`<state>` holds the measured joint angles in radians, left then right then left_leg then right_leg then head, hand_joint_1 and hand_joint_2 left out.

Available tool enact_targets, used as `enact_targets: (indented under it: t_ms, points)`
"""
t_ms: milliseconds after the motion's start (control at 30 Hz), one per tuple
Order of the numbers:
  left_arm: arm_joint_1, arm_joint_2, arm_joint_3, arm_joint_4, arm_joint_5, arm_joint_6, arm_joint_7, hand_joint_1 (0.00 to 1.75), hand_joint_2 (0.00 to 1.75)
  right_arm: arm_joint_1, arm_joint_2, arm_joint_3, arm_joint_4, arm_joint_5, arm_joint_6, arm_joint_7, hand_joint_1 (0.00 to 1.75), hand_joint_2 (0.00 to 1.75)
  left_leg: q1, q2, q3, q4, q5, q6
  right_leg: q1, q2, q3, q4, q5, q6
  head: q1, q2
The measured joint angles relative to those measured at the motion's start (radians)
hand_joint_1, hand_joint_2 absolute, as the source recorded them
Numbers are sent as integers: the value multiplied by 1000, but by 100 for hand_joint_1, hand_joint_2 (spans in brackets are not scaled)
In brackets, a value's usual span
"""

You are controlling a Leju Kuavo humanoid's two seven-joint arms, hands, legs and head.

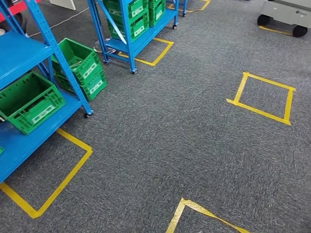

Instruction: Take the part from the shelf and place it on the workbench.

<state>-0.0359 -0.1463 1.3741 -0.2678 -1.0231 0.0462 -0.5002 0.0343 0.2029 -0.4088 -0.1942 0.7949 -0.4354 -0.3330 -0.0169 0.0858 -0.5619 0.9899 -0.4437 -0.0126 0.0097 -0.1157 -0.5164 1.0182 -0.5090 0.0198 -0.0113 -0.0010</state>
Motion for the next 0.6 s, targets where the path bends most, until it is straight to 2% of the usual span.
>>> enact_targets:
  t_ms: [33, 67, 100, 133, 167, 200, 233, 267, 300, 333, 367, 400, 433, 467, 500, 567, 600]
  points:
    - [1, 0, 0, 0, 0, 1, 0, 0, 0, -1, 0, 0, 0, 0, -4, 4, 0, 0, 1, -14, -2, -1, 1, 5, 0, -11, 4, -2, -1, 3, 1, 0]
    - [4, -1, 0, 0, 0, 1, 1, 0, 0, -2, 0, 0, 0, 0, -7, 6, 0, 0, 3, -26, -2, -4, 3, 9, -1, -9, 7, -2, -5, 9, 2, 0]
    - [7, -1, 0, 0, 0, 2, 1, 0, 0, -3, 0, 0, 0, 0, -8, 8, 0, 0, 6, -39, -1, -6, 5, 15, -2, 10, 5, 10, -15, 14, 2, 0]
    - [6, -1, 0, 0, 0, 2, 1, 0, 0, -3, 0, 0, 0, 1, -9, 8, 0, 0, 10, -51, -1, -8, 9, 20, -4, 39, -9, 43, -36, 20, 4, 0]
    - [5, 0, 0, 0, 0, 3, 1, 0, 0, -2, 0, 0, 0, 1, -9, 9, 0, 0, 13, -64, -2, -9, 11, 25, -6, 74, -35, 100, -67, 25, 7, 0]
    - [3, 0, 0, 0, 0, 3, 1, 0, 0, -1, 0, 0, 1, 0, -10, 11, 0, 0, 14, -77, -3, -9, 13, 28, -7, 99, -68, 172, -102, 27, 9, 0]
    - [1, 0, 0, 0, 0, 3, 2, 0, 0, 0, 0, 0, 1, 0, -11, 14, 0, 0, 14, -91, -5, -9, 14, 30, -8, 109, -104, 244, -131, 28, 10, 0]
    - [2, 0, 0, 0, 0, 4, 3, 0, 0, 1, 0, 0, 1, 1, -15, 19, 0, 0, 14, -106, -5, -9, 14, 30, -8, 113, -130, 292, -143, 29, 10, 0]
    - [3, 0, 0, 0, 0, 4, 4, 0, 0, 1, 0, 0, 1, 2, -19, 26, 0, 0, 14, -120, -5, -8, 15, 30, -8, 114, -139, 302, -134, 28, 10, 0]
    - [4, 0, 0, 0, 0, 5, 5, 0, 0, 1, 0, 0, 1, 4, -26, 35, 0, 0, 15, -135, -4, -8, 15, 29, -10, 116, -130, 273, -106, 28, 10, 0]
    - [5, -1, 0, 0, 0, 7, 7, 0, 0, 1, 0, 0, 1, 6, -32, 44, 0, 0, 17, -151, -3, -7, 16, 27, -12, 125, -103, 208, -65, 28, 10, 0]
    - [5, -1, 0, 0, 0, 8, 7, 0, 0, 1, 0, 0, 1, 7, -37, 52, 0, 0, 18, -165, -4, -5, 16, 23, -17, 152, -70, 134, -30, 30, 10, 0]
    - [4, 0, 0, 0, 0, 9, 8, 0, 0, 0, 0, 0, 1, 9, -43, 58, 0, 0, 17, -179, -6, -1, 16, 18, -21, 180, -43, 70, -6, 30, 10, 0]
    - [3, 0, 0, 0, 0, 10, 8, 0, 0, 0, 0, 0, 2, 10, -48, 64, 0, 0, 17, -191, -11, 1, 18, 12, -25, 202, -25, 28, 6, 28, 10, 0]
    - [4, 0, 0, 0, 0, 12, 9, 0, 0, 0, 0, 0, 2, 12, -55, 70, 0, 0, 18, -203, -16, 1, 20, 5, -25, 216, -17, 11, 6, 23, 10, 0]
    - [7, 1, 0, 0, 0, 15, 11, 0, 0, -1, 1, 0, 2, 16, -74, 88, 0, 0, 22, -220, -24, -2, 27, -9, -22, 196, -13, 7, 10, 7, 9, 0]
    - [9, 0, 0, 0, 0, 17, 13, 0, 0, 0, 1, 0, 2, 19, -84, 99, 0, 0, 23, -208, -29, 4, 24, -14, -22, 183, -12, 6, 13, 0, 7, 0]
